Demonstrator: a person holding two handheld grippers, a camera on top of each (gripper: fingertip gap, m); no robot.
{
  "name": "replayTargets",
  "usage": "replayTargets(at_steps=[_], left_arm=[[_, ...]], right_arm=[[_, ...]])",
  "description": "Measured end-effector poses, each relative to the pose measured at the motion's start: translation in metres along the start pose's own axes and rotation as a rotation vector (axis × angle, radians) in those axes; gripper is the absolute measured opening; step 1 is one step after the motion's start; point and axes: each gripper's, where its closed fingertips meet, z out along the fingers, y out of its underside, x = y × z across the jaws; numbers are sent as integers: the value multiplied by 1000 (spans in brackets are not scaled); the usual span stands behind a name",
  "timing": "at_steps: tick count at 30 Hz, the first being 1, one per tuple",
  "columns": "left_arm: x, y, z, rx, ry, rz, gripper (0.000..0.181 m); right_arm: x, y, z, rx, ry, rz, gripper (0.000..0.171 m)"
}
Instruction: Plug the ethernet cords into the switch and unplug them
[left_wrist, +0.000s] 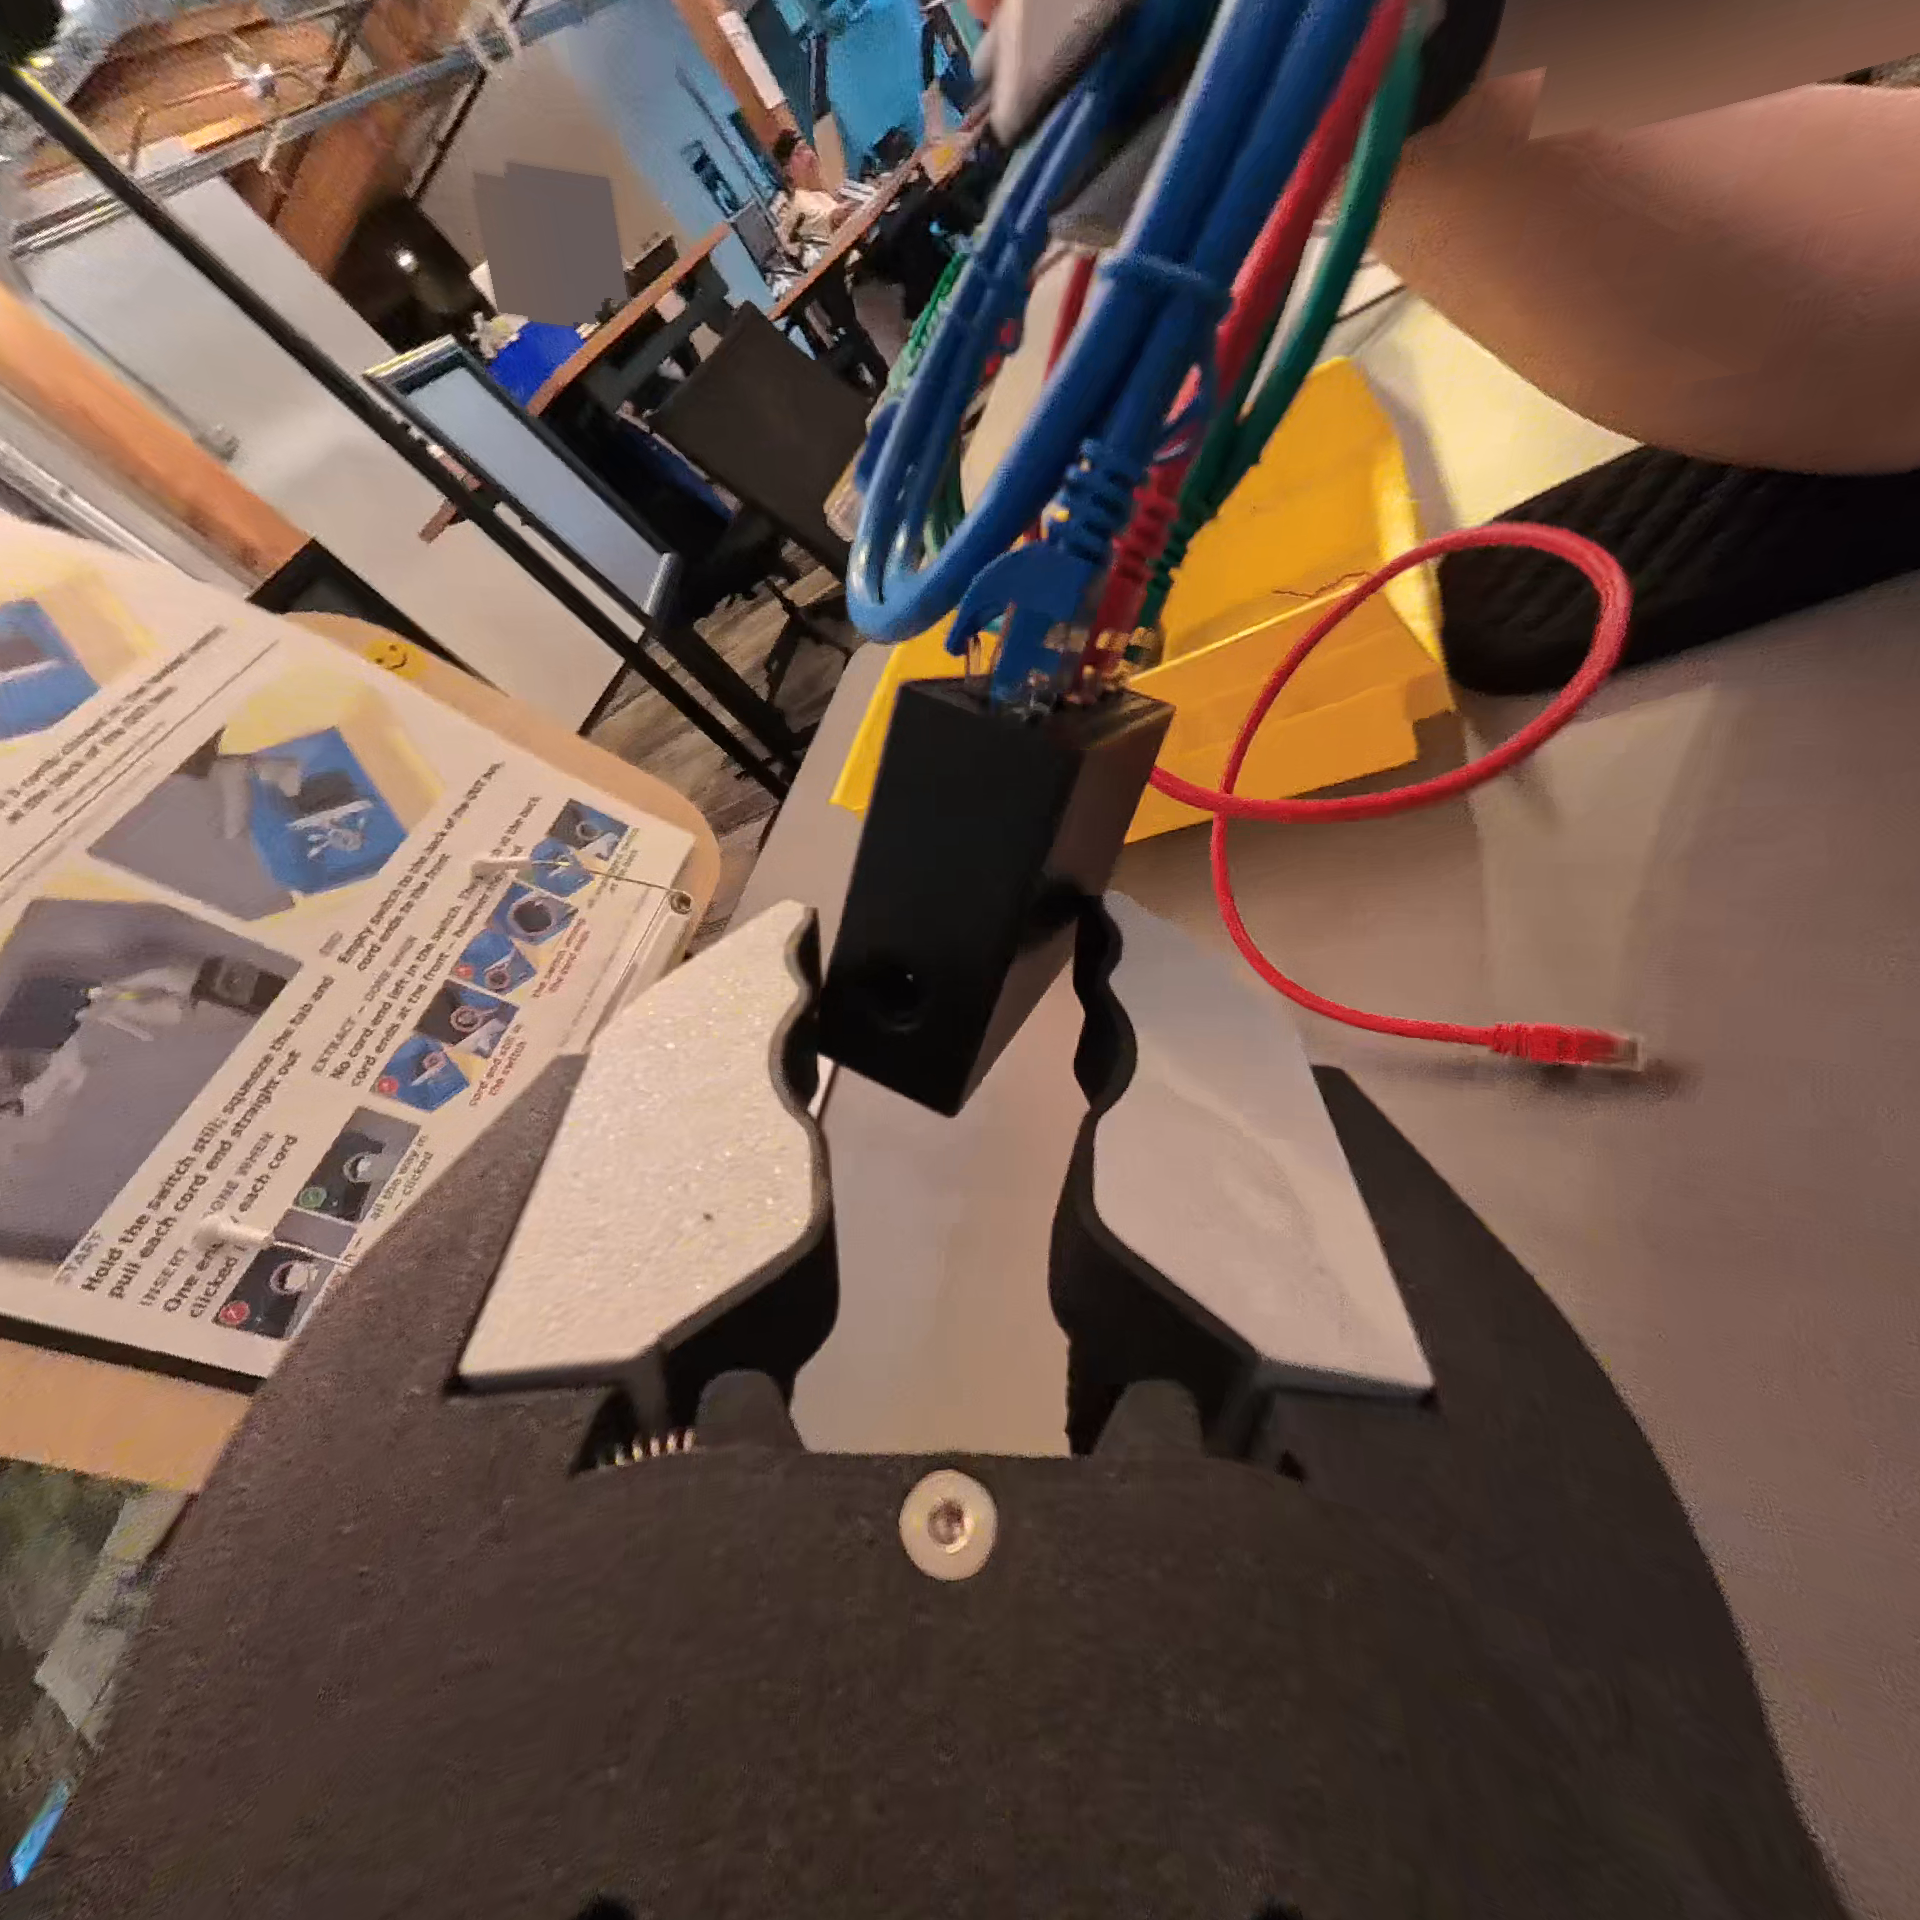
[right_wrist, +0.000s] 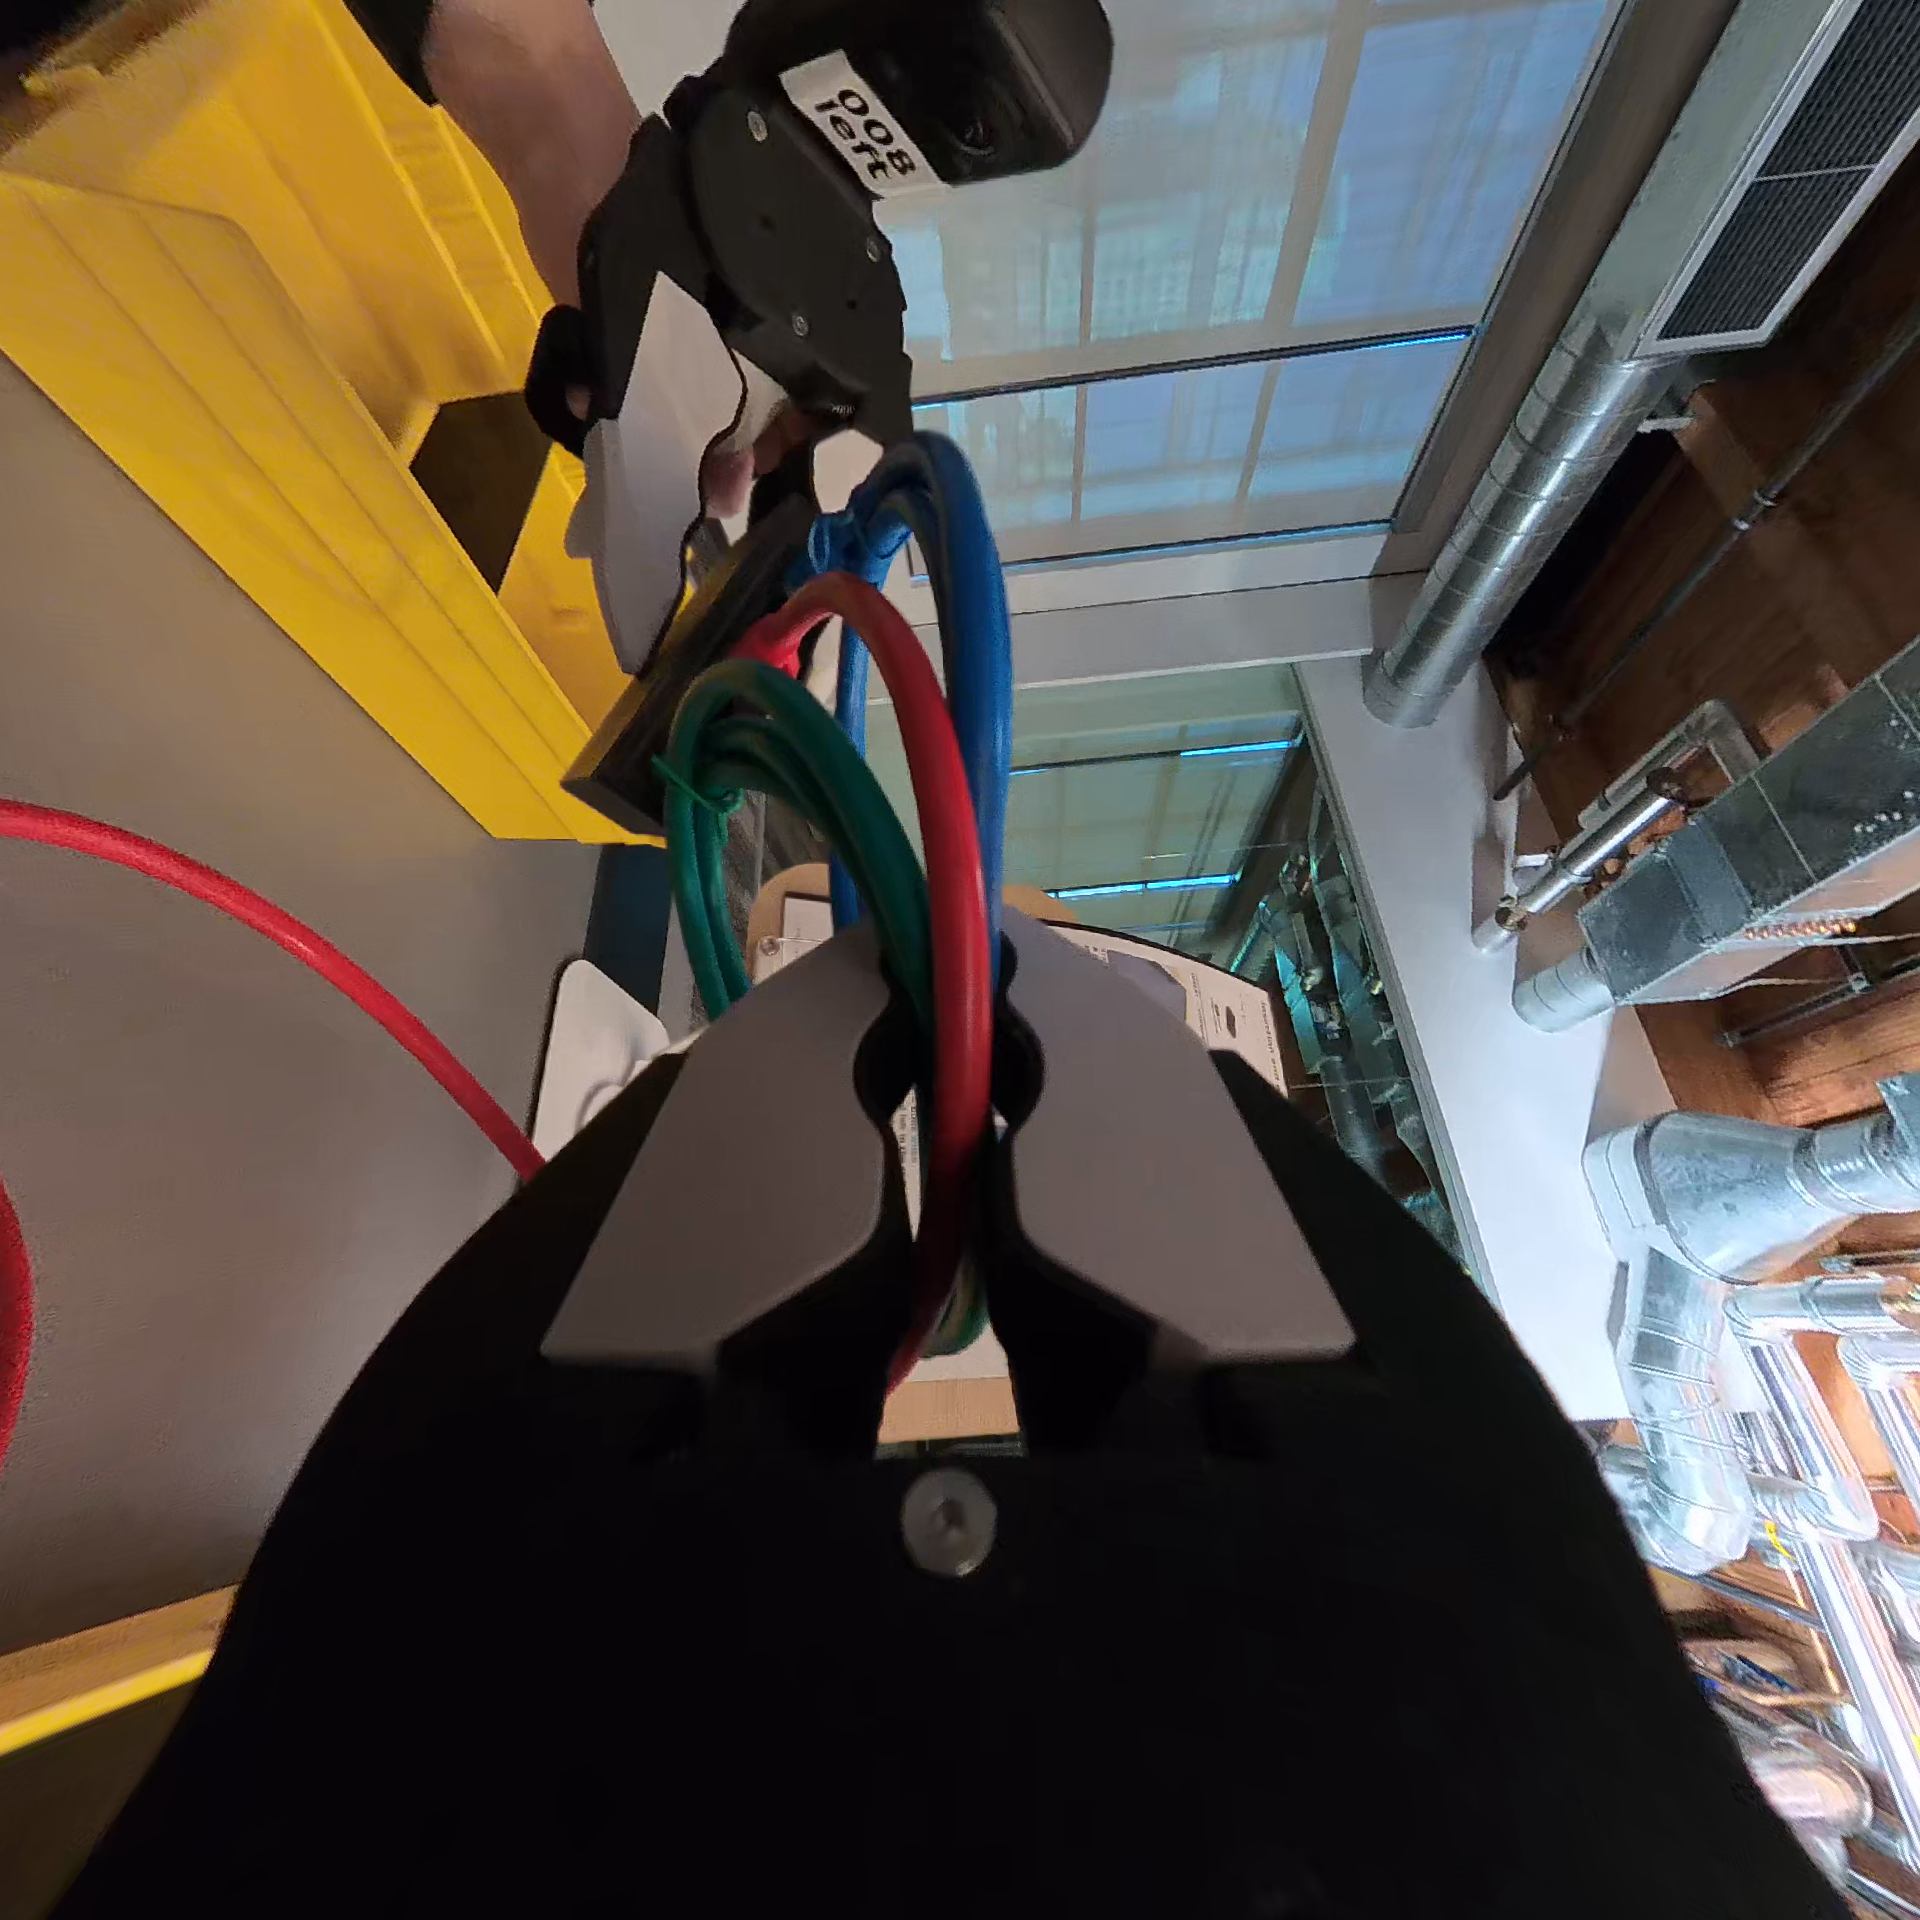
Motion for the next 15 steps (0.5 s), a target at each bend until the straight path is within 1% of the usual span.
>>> replayTargets(at_steps=[2,3,5,6,7,9,10,12,14,15], left_arm=[[5,-2,0,11,-13,25,50],[6,-4,0,21,-33,40,59],[16,-8,3,38,-14,65,62],[22,-10,6,38,8,72,60],[28,-11,7,36,44,69,54],[42,-12,8,22,151,38,37],[47,-12,8,11,198,22,32],[50,-9,9,-8,227,-4,31],[50,-6,11,-10,203,6,31],[51,-4,13,-10,186,22,37]], right_arm=[[0,-3,-3,7,-13,8,10],[0,-5,-3,12,-20,10,10],[-2,-8,-3,20,-38,6,10],[-4,-10,-3,23,-47,3,10],[-6,-11,-2,26,-61,2,10],[-8,-11,-1,30,-73,7,11],[-8,-11,-1,40,-71,11,11],[-9,-10,0,40,-74,20,11],[-9,-8,1,34,-71,19,11],[-10,-7,2,34,-70,21,11]])
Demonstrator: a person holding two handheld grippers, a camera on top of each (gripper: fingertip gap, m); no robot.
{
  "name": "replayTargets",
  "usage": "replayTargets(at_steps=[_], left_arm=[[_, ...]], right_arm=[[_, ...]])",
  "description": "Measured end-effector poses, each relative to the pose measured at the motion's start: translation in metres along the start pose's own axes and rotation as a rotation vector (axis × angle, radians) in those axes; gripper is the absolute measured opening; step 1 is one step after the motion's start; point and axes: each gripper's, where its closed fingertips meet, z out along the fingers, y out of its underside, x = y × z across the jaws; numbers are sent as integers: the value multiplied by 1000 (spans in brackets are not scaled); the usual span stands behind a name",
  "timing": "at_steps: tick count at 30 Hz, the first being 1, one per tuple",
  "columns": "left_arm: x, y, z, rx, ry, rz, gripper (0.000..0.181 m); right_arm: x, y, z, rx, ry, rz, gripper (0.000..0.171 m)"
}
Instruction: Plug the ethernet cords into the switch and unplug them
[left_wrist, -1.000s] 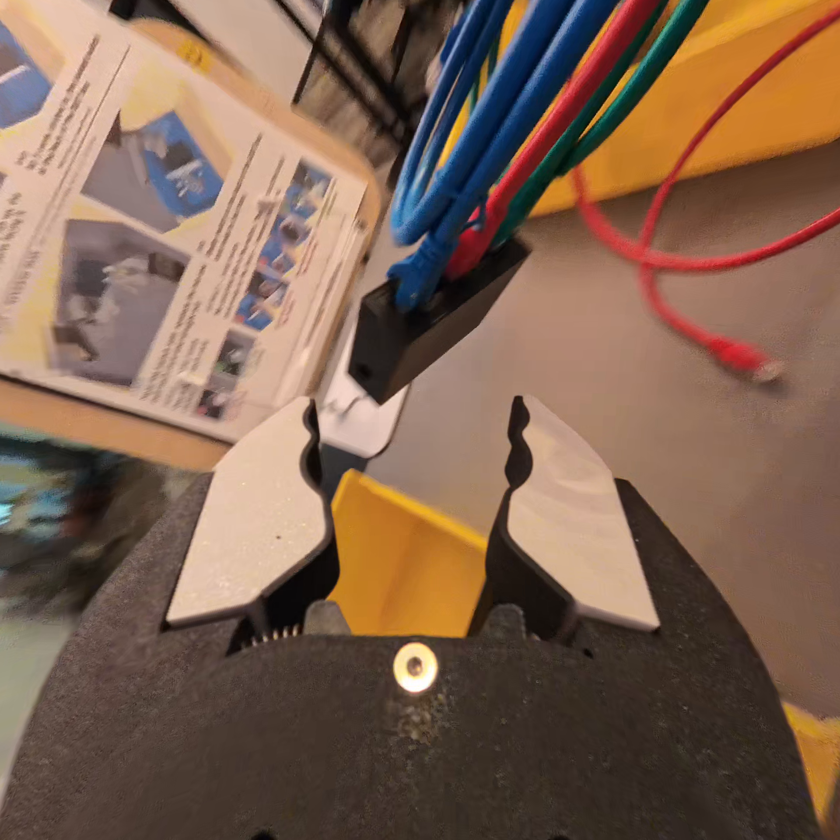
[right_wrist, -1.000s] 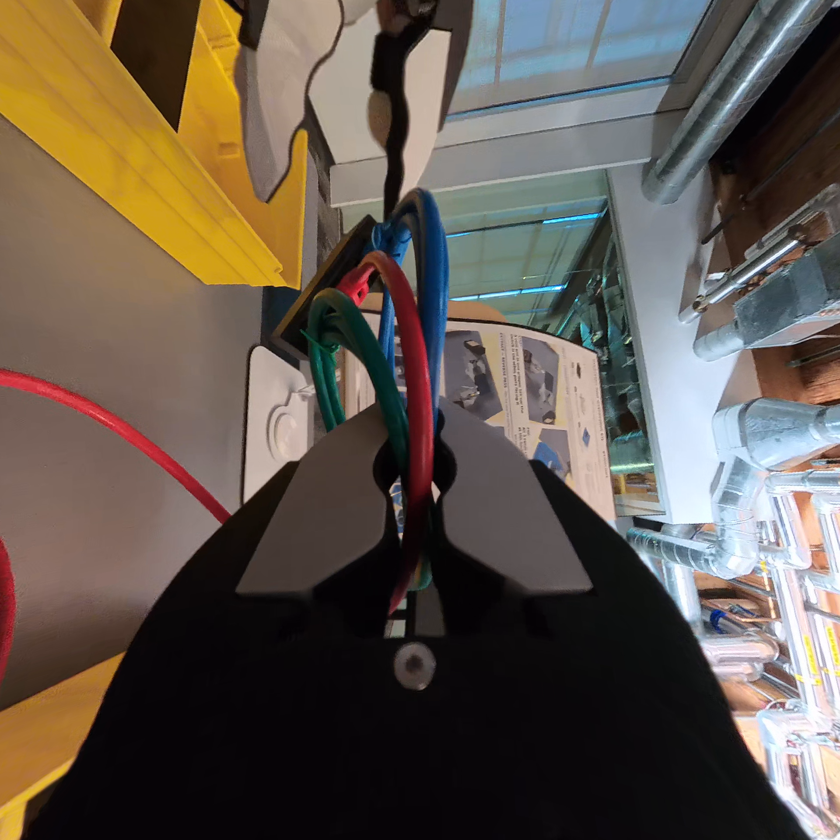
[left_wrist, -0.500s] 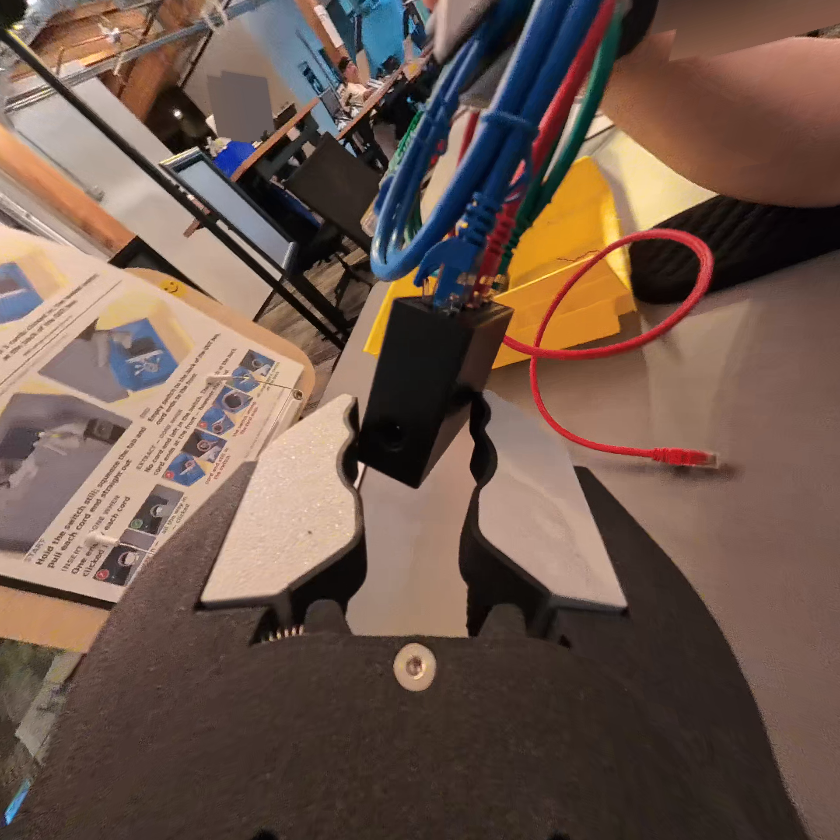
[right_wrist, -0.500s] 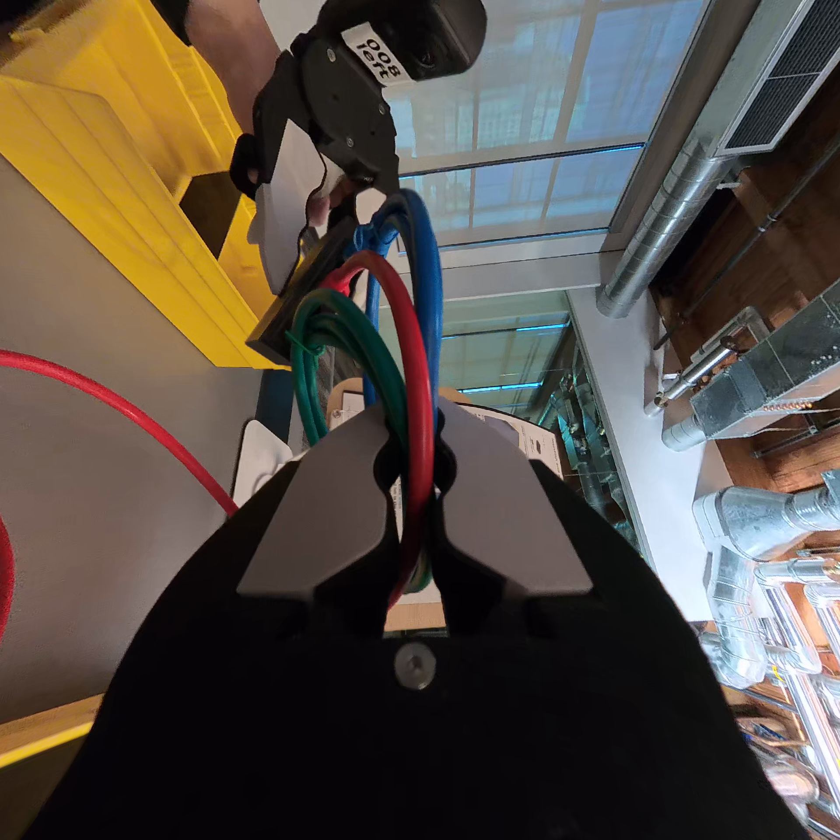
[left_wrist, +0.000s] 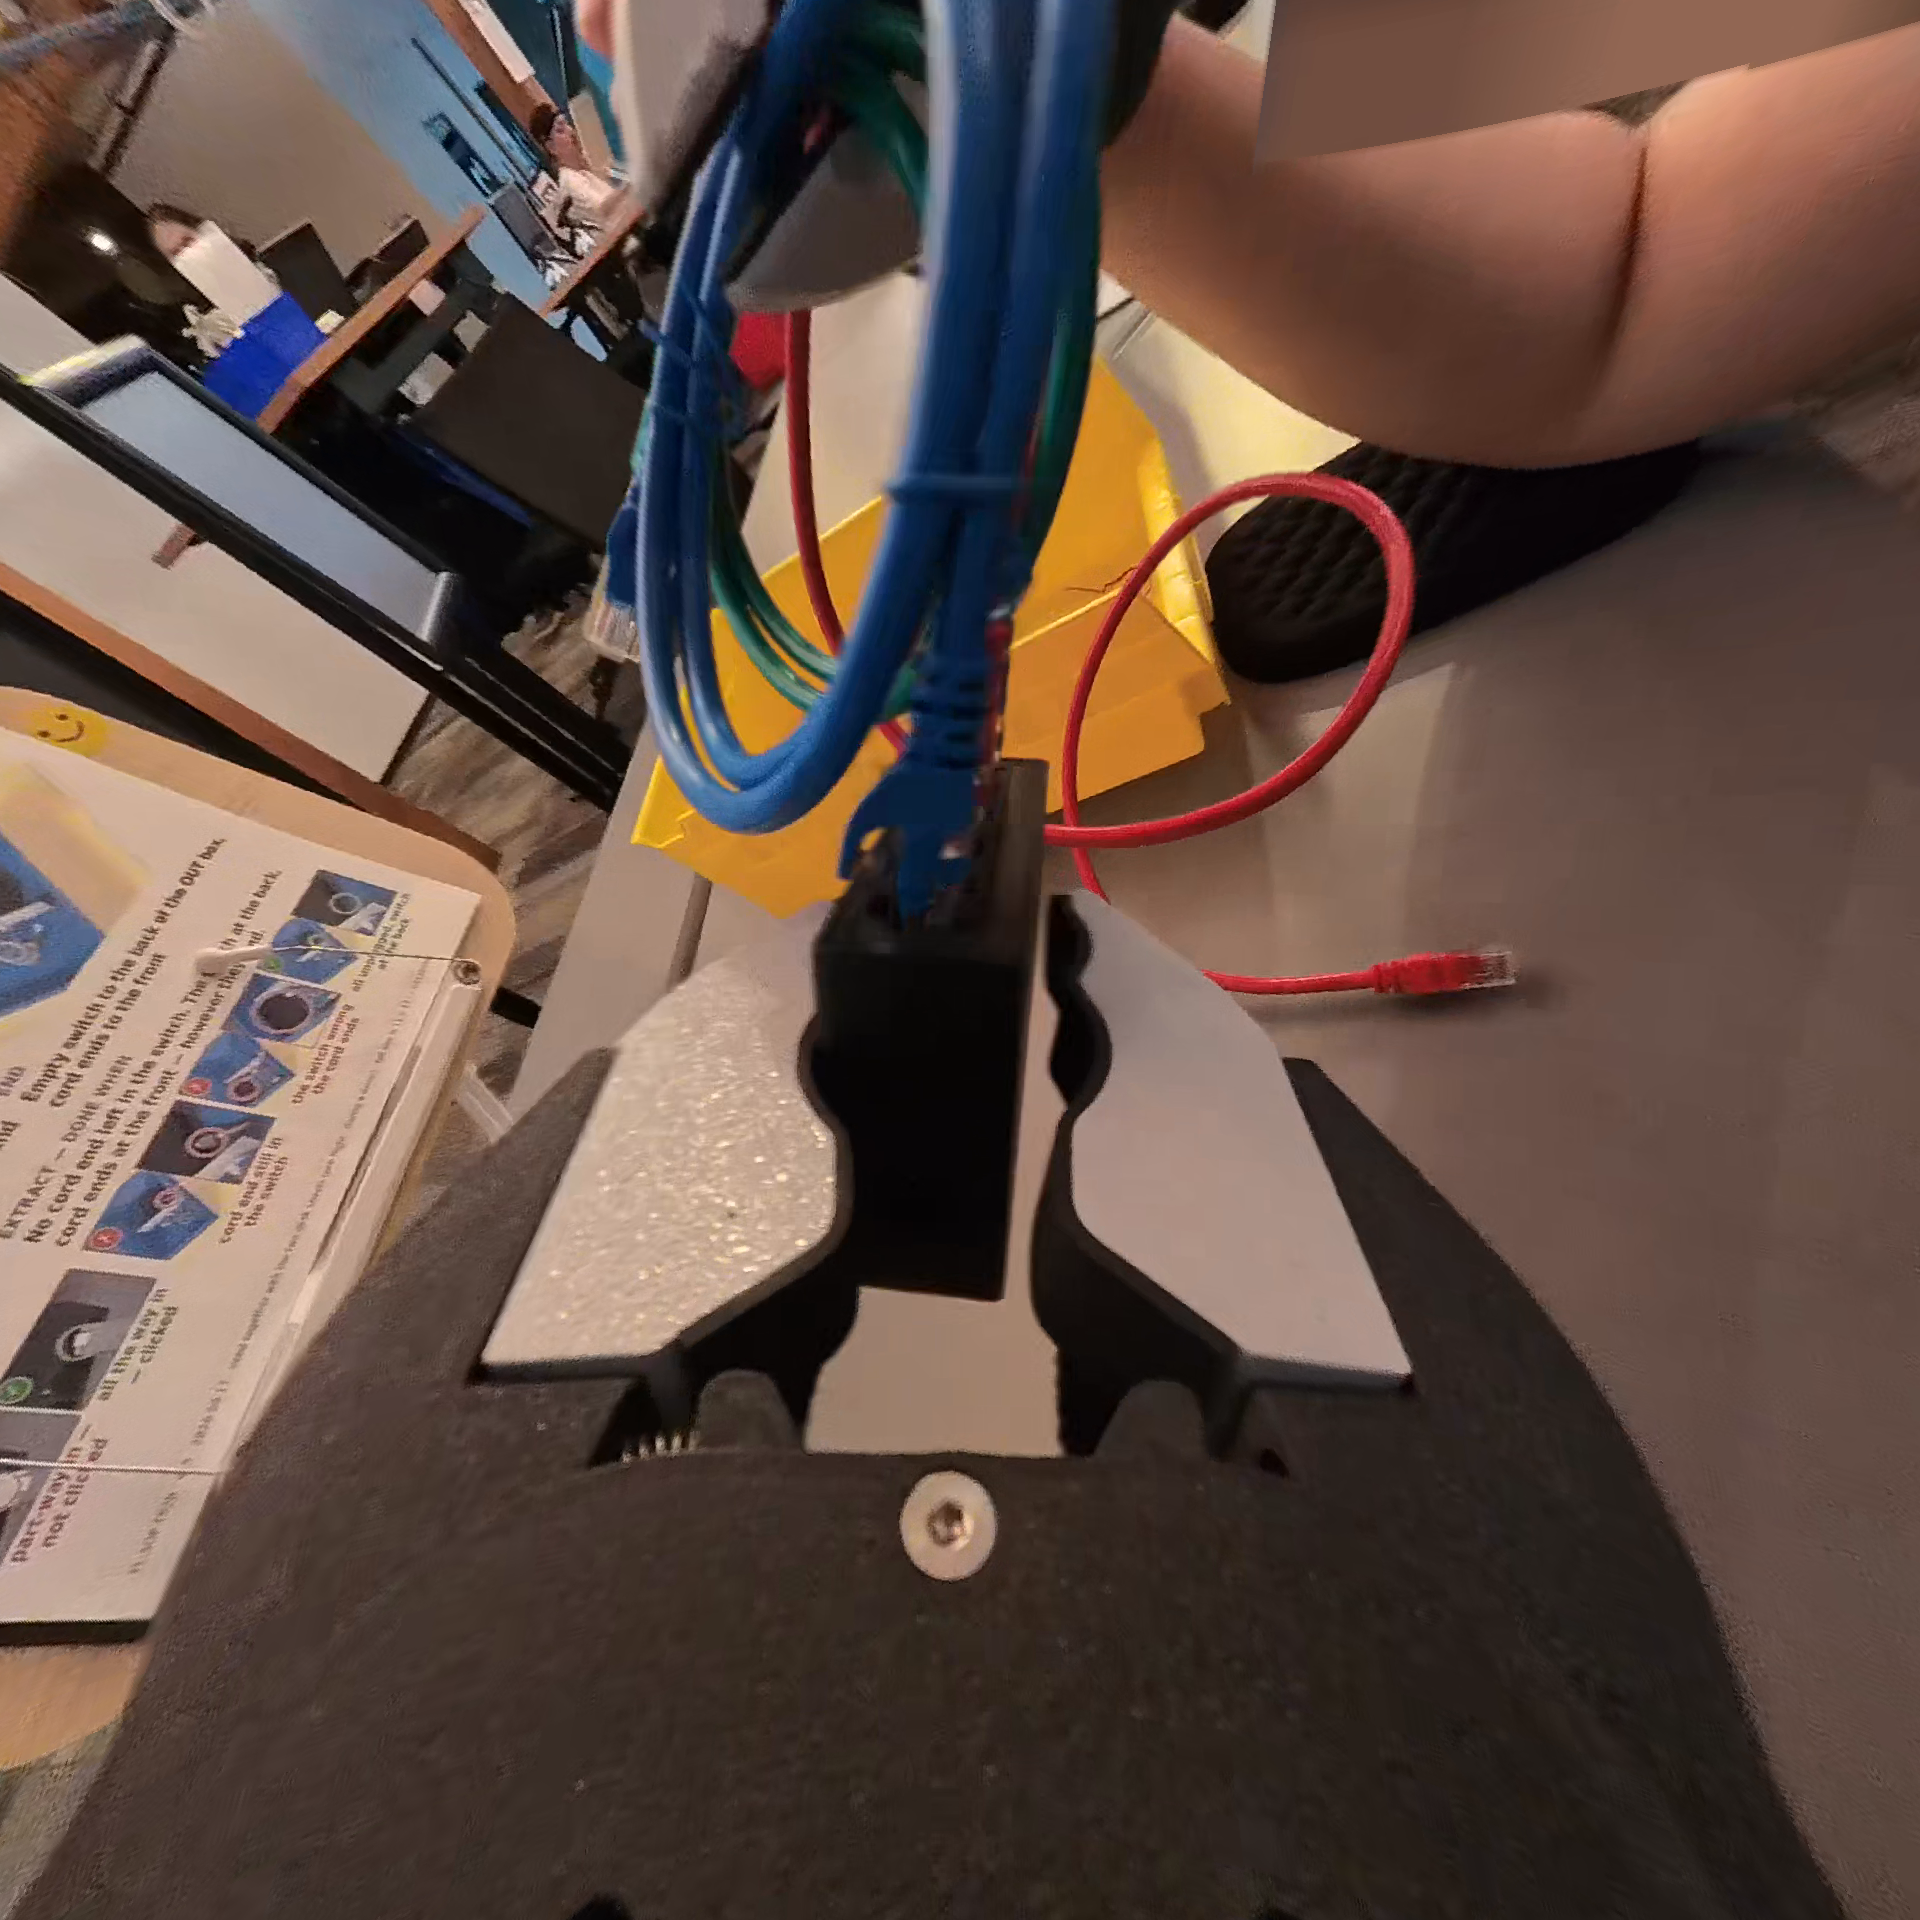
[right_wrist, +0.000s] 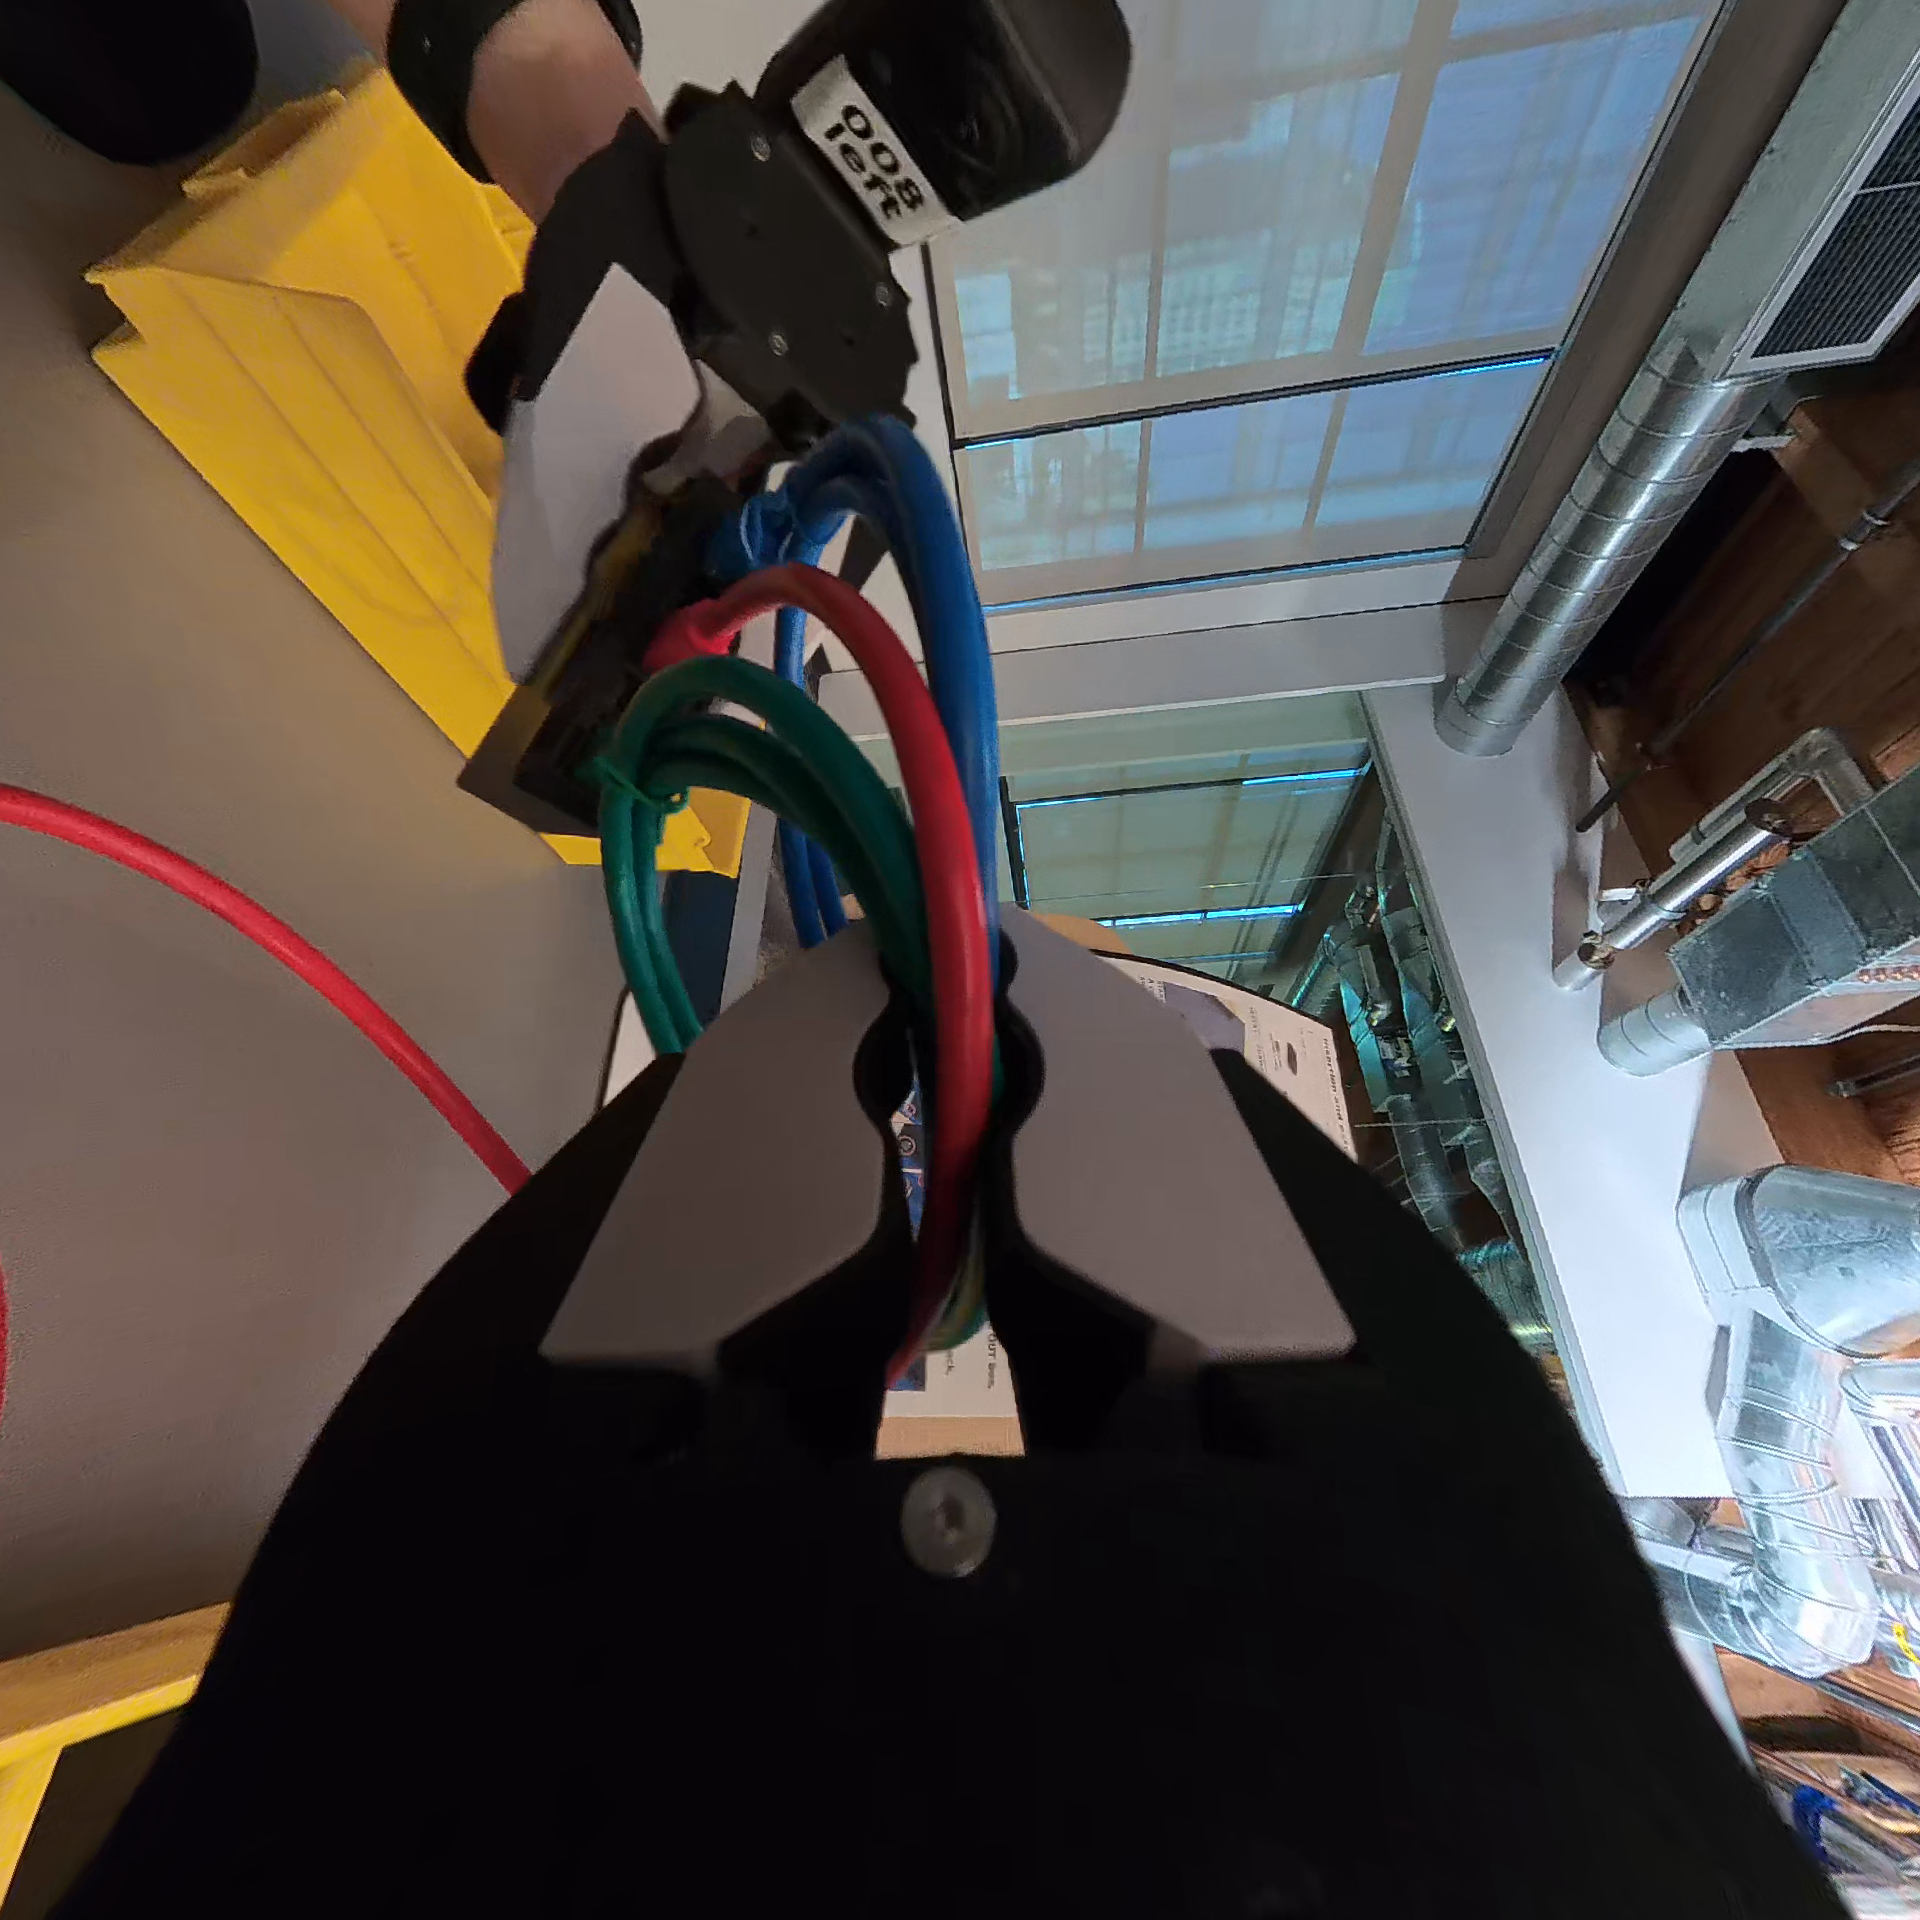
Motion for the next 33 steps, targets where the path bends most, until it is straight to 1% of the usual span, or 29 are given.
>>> replayTargets(at_steps=[1,2,4,5,7,11,13,15,19,20,21,25,27,30,33], left_arm=[[3,3,3,-14,-4,18,52],[4,8,6,-46,-14,23,59],[1,15,10,-102,-53,45,54],[-2,13,11,-92,-85,60,43],[-3,13,12,-77,-91,68,33],[-4,16,16,-66,-121,70,33],[-6,17,18,-69,-149,66,42],[-5,15,18,-68,-145,67,43],[-9,9,16,-57,-211,123,48],[-9,9,16,-70,-208,133,42],[-6,10,16,-90,-184,129,40],[-12,16,12,-159,-209,132,31],[-14,20,11,-201,-227,146,30],[-24,26,7,-284,-296,177,30],[-40,36,-1,-425,-410,258,30]], right_arm=[[0,1,1,0,1,3,11],[0,2,2,-2,4,3,11],[-1,4,3,-9,7,-2,11],[-1,5,3,-8,7,1,11],[0,5,3,1,22,0,11],[-1,7,4,-8,28,-10,11],[-1,8,5,-13,31,-15,10],[-1,8,4,-9,32,-11,11],[2,7,1,4,44,-2,12],[2,7,1,6,48,-5,12],[2,7,1,8,54,-10,12],[-1,10,3,-1,47,-10,12],[-3,13,5,-7,45,-8,12],[-7,23,8,-25,44,12,15],[-13,41,16,-74,36,39,20]])
